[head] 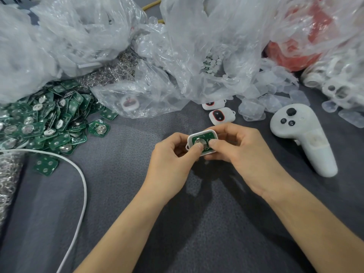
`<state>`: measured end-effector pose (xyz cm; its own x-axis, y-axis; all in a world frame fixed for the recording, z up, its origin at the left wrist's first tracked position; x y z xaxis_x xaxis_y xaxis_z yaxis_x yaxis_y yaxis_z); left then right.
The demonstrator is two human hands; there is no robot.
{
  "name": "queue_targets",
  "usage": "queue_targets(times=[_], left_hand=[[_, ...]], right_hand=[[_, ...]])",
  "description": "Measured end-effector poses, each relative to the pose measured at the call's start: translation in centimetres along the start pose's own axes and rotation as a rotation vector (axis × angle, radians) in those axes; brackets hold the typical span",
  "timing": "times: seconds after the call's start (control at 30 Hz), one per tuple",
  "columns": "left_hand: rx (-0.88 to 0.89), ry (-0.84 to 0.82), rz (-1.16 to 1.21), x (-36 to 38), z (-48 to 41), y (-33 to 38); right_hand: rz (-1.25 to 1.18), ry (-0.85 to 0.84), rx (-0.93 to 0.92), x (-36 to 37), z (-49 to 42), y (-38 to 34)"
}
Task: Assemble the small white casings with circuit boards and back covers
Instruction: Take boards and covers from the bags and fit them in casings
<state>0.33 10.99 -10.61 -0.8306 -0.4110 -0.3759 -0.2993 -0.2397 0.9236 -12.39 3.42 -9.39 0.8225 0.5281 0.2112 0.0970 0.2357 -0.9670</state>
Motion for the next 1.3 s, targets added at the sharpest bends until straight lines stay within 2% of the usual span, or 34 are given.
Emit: queue_targets(times=[0.2, 0.7, 1.07, 1.3], left_hand=[[0.008, 0.0, -0.007, -0.01, 0.0, 0.11], [0.049, -0.019, -0.077, 0.21, 0.57, 0.54], [0.076, 0.002, 0.008, 0.17, 0.34, 0.61], [0.086, -0.003, -0.029, 0.37, 0.55, 0.52]], right_hand=[[-0.086, 0.062, 0.065, 0.12, 0.01, 0.06], [0.15, 0.084, 0.025, 0.24, 0.11, -0.04], [0.013, 0.042, 0.053, 0.11, 0.03, -0.11], [0.183, 0.097, 0.019, -0.05, -0.07, -0.12]])
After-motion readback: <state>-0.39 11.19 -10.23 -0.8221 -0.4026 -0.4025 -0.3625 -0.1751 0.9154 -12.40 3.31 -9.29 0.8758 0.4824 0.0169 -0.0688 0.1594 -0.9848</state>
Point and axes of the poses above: each hand's wrist, its own z-axis away from the middle knuckle, its own x-axis out of the palm, y = z × x, the point moved 2 cm from there along -z, towards the middle knuckle, and after that the axes turned 9 degrees about -z, right-handed, at the moved point
